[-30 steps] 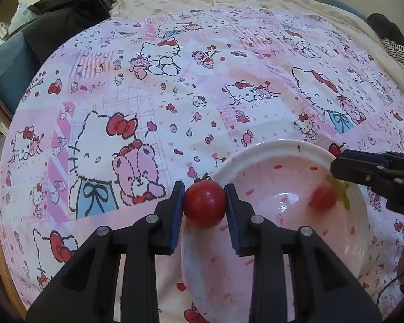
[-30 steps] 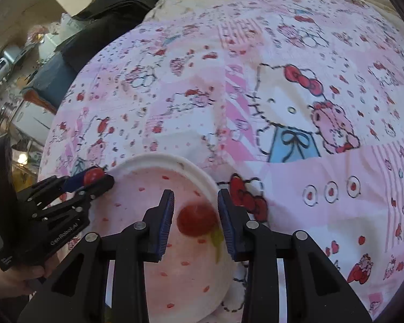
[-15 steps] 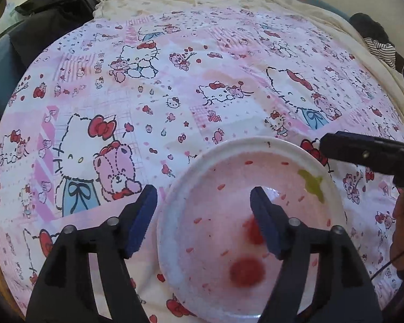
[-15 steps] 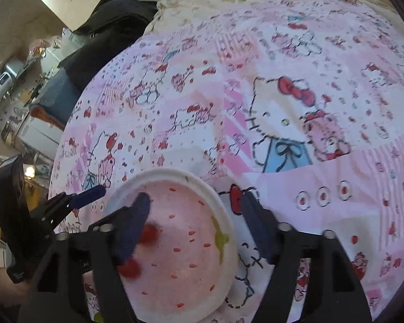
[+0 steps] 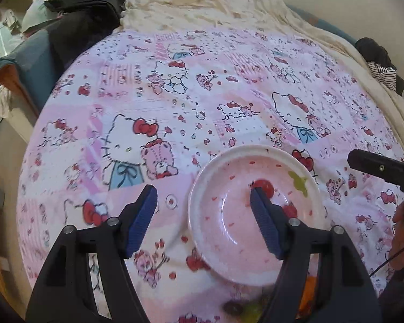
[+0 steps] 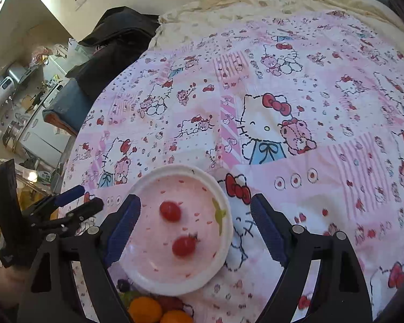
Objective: Organize fruits
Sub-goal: 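Open the left gripper to drop its tomato into the plate while the right withdraws, then move both grippers back toward the remaining fruit pile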
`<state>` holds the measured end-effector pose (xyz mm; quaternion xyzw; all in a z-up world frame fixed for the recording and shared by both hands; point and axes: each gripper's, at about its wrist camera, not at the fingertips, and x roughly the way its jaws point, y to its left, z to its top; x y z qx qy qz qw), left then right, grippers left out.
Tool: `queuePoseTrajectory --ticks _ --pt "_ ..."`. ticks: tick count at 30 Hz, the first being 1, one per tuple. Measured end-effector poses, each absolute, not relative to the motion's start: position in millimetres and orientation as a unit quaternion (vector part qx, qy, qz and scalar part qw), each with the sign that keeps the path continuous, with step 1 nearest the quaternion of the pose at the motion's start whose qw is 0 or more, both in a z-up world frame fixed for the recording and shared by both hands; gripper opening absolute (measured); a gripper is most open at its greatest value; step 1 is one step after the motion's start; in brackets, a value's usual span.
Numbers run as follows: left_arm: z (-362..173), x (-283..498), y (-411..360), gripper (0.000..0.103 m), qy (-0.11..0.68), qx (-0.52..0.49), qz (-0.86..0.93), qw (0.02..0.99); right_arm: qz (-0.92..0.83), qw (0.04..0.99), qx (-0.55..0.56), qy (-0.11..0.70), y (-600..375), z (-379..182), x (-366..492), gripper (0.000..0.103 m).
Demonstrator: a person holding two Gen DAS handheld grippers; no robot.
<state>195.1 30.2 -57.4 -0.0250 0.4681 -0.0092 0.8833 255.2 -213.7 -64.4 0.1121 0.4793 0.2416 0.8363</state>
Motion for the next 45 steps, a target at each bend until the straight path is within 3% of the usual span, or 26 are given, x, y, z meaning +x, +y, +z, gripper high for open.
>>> queuePoseTrajectory --ticks 28,42,45 --pt "-37 85 49 0.069 0.481 -0.098 0.037 0.871 0.238 0.827 0.166 0.482 -241 -41 134 0.086" --pt "-76 77 48 0.068 0.543 -0.150 0.033 0.825 0.188 0.807 0.182 0.529 -253 -68 119 0.086" --pt "-88 82 40 0.063 0.562 -0.170 0.022 0.809 0.185 0.807 0.178 0.533 -253 -71 120 0.086"
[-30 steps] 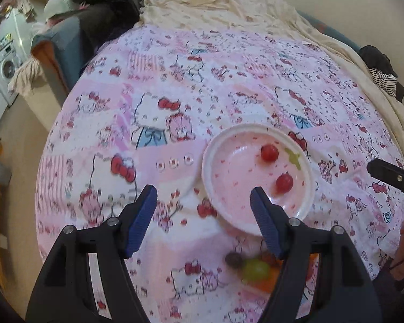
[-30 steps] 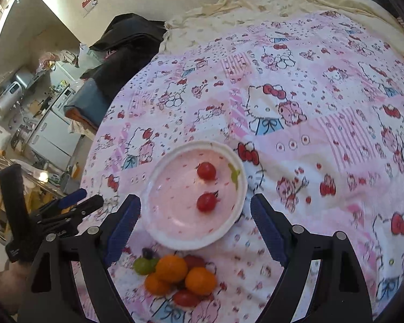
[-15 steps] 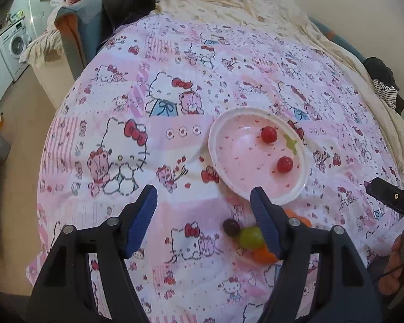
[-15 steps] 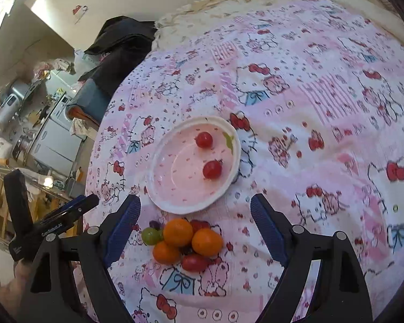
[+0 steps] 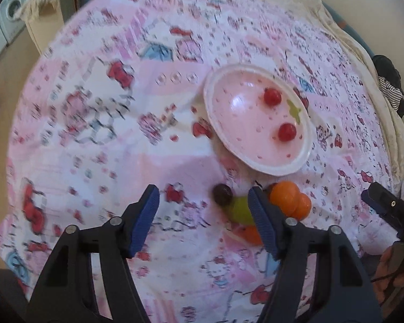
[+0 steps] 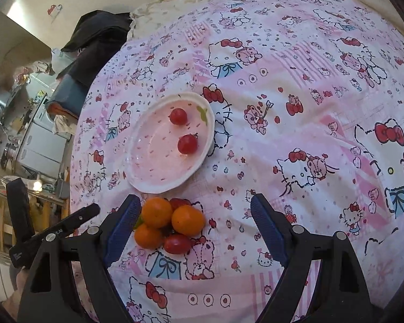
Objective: Organize fruits
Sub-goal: 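Move both grippers back toward the remaining fruit pile, then grasp the green grape with the left gripper while the right grasps a red tomato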
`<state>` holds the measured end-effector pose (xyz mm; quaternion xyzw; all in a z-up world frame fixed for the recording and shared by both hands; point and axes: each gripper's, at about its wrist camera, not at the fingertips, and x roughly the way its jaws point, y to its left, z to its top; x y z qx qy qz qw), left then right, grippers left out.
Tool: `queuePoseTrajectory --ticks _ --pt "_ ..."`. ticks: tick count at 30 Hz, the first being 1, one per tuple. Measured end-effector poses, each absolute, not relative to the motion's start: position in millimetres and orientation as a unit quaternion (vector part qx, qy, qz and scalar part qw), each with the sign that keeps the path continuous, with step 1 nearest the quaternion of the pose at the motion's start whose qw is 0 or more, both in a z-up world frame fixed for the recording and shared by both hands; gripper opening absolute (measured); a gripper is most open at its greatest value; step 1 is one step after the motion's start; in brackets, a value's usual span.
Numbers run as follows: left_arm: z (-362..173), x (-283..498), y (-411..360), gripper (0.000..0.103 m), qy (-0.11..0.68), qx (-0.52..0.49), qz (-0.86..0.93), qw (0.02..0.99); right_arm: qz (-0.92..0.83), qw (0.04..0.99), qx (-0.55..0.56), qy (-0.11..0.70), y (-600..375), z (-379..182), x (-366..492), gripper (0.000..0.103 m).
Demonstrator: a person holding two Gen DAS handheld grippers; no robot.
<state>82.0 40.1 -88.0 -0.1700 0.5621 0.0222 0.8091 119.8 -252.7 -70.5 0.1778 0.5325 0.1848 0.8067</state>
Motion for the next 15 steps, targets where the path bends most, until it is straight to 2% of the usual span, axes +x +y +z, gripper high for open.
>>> queuePoseTrajectory --ticks 2,13,15 --pt "-96 86 33 0.056 0.576 -0.183 0.012 0.797 0.182 0.804 0.176 0.538 -253 -74 120 0.086" --pt "-134 97 17 0.053 0.630 -0.286 0.013 0.722 0.184 0.802 0.168 0.543 -248 -77 123 0.086" --pt "-137 98 15 0.042 0.635 -0.291 0.013 0.716 0.186 0.802 0.166 0.543 -246 -77 122 0.086"
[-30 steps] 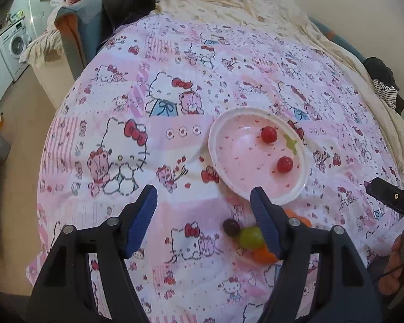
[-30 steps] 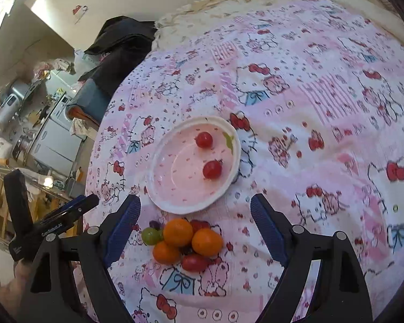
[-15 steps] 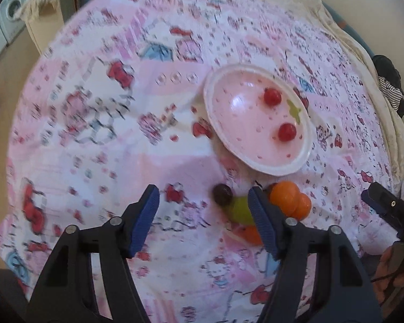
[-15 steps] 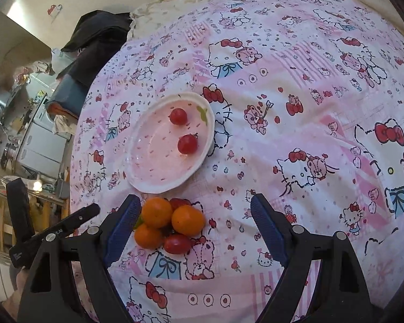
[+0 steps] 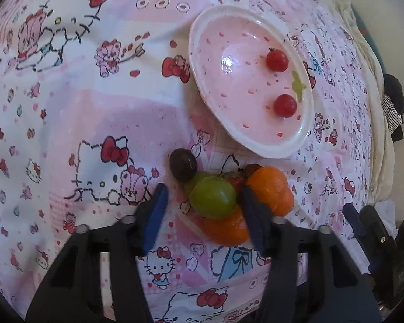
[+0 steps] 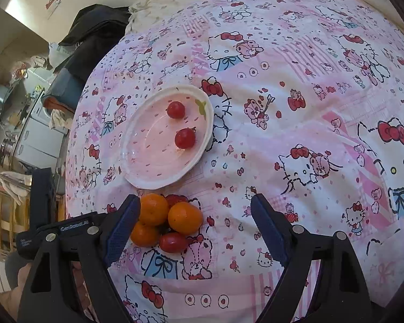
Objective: Organize fruits
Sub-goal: 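Grasp the green grape with the left gripper while the right grasps a red tomato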
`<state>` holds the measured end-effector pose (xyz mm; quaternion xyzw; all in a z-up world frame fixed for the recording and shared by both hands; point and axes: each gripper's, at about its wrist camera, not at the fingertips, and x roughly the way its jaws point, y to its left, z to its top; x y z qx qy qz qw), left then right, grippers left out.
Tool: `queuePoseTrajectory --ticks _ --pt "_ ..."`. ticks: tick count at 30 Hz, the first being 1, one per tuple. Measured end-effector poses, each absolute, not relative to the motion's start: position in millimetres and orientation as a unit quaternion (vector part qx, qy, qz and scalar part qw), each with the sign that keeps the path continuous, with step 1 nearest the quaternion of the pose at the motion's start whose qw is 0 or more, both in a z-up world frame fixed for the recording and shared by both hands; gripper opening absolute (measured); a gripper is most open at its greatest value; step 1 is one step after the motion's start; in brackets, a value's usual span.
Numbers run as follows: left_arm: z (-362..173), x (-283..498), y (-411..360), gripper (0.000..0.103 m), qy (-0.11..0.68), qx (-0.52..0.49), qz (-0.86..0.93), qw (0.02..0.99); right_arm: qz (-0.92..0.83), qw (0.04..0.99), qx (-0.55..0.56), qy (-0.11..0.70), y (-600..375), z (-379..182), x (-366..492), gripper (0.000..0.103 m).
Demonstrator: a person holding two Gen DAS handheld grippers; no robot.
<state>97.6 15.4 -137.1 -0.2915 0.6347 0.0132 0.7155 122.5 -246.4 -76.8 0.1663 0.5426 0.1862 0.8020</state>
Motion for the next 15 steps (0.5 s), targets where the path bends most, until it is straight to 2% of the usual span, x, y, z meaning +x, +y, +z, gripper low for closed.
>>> queuePoseTrajectory --ticks 3,4,11,15 --pt "-136 100 13 0.034 0.635 -0.290 0.007 0.716 0.187 0.801 0.168 0.543 -246 -77 123 0.086" --pt "-135 100 12 0.028 0.634 -0.289 0.004 0.717 0.187 0.801 0.168 0.543 -246 -77 123 0.086" --pt "-124 95 20 0.027 0.629 -0.283 -0.005 0.724 0.187 0.800 0.165 0.546 -245 -78 124 0.086" --pt "-98 84 29 0.027 0.608 -0.238 0.001 0.757 0.197 0.789 0.169 0.556 -242 -82 122 0.086"
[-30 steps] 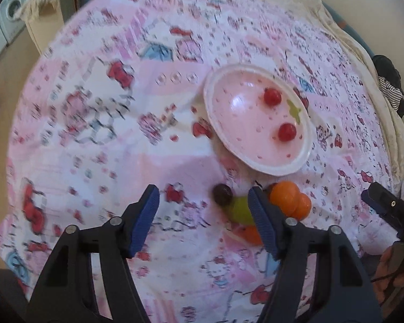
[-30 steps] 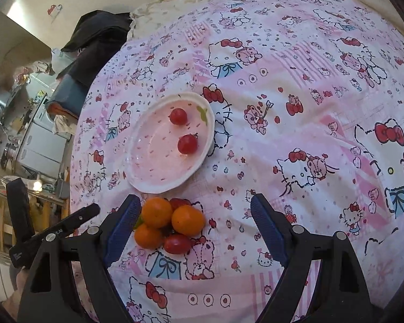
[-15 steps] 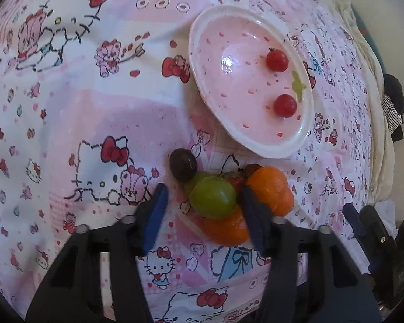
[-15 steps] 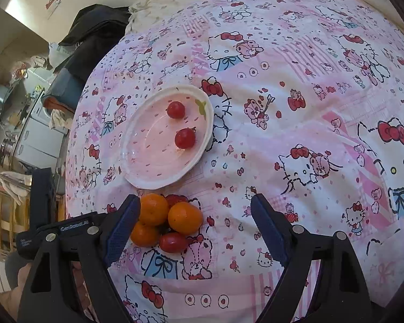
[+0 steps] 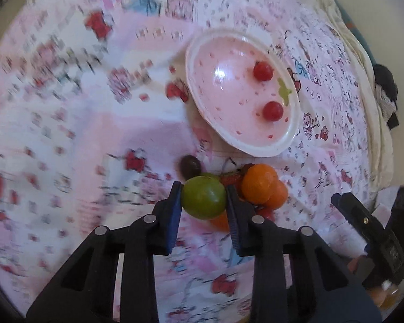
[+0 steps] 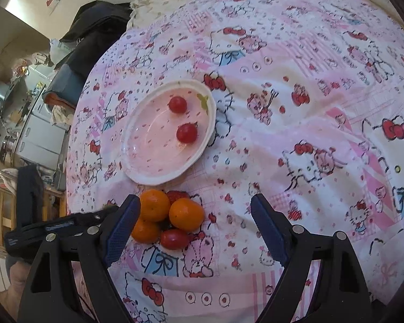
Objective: Organize fruits
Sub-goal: 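Grasp the green grape with the left gripper while the right grasps a red tomato, then carry the green grape and the red tomato over the pink plate with both grippers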
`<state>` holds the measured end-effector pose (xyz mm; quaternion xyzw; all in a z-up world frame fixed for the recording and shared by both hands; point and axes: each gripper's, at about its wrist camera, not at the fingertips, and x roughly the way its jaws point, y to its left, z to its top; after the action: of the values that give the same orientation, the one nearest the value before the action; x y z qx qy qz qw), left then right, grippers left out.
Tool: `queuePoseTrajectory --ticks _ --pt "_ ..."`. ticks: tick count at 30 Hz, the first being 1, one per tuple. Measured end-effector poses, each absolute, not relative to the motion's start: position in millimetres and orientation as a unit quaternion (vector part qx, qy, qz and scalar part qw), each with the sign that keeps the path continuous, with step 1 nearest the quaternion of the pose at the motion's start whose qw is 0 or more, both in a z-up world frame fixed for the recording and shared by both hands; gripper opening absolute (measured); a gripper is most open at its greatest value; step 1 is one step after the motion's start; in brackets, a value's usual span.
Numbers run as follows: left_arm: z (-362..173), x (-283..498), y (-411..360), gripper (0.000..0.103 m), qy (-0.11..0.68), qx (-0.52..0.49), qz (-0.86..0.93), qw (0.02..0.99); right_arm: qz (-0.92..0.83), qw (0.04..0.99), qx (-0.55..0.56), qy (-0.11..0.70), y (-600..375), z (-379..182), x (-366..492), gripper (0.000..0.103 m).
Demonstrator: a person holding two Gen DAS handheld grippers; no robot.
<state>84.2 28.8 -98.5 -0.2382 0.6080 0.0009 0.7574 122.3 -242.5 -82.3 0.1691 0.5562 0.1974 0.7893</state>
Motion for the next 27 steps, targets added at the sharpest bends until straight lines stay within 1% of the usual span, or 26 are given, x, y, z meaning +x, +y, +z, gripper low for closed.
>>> queuePoseTrajectory --ticks 3,4,5,6,8,10,15,19,22,23,25,26,27 --pt "-86 75 35 0.027 0.601 -0.204 0.004 0.772 0.218 0.758 0.192 0.584 -237 -96 119 0.085" --pt "-83 72 37 0.027 0.597 -0.204 0.005 0.775 0.225 0.748 0.198 0.592 -234 -101 118 0.078" --pt "-81 70 40 0.027 0.595 -0.204 0.007 0.778 0.229 0.739 0.198 0.602 -228 -107 116 0.068" --pt "-80 66 42 0.027 0.592 -0.201 0.010 0.780 0.235 0.731 0.197 0.610 -223 -113 114 0.066" --pt "-80 61 44 0.027 0.591 -0.196 0.015 0.782 0.252 0.709 0.199 0.628 -212 -124 111 0.055" --pt "-81 56 48 0.027 0.593 -0.202 0.014 0.780 0.252 0.706 0.184 0.636 -203 -131 110 0.055" --pt "-83 53 50 0.027 0.591 -0.202 0.015 0.781 0.255 0.705 0.143 0.646 -183 -140 110 0.051" --pt "-84 55 50 0.027 0.592 -0.200 0.015 0.780 0.250 0.705 0.101 0.656 -172 -148 110 0.040" --pt "-85 57 47 0.027 0.592 -0.196 0.014 0.782 0.252 0.707 0.091 0.654 -172 -147 107 0.038" --pt "-85 57 45 0.027 0.592 -0.195 0.014 0.782 0.252 0.710 0.091 0.651 -174 -145 106 0.036" --pt "-84 58 43 0.027 0.590 -0.186 0.013 0.786 0.252 0.711 0.101 0.649 -180 -141 104 0.034" --pt "-84 58 42 0.027 0.588 -0.180 0.015 0.788 0.252 0.713 0.108 0.646 -184 -139 104 0.030" --pt "-84 58 41 0.027 0.586 -0.173 0.017 0.791 0.252 0.714 0.112 0.644 -187 -137 103 0.029"
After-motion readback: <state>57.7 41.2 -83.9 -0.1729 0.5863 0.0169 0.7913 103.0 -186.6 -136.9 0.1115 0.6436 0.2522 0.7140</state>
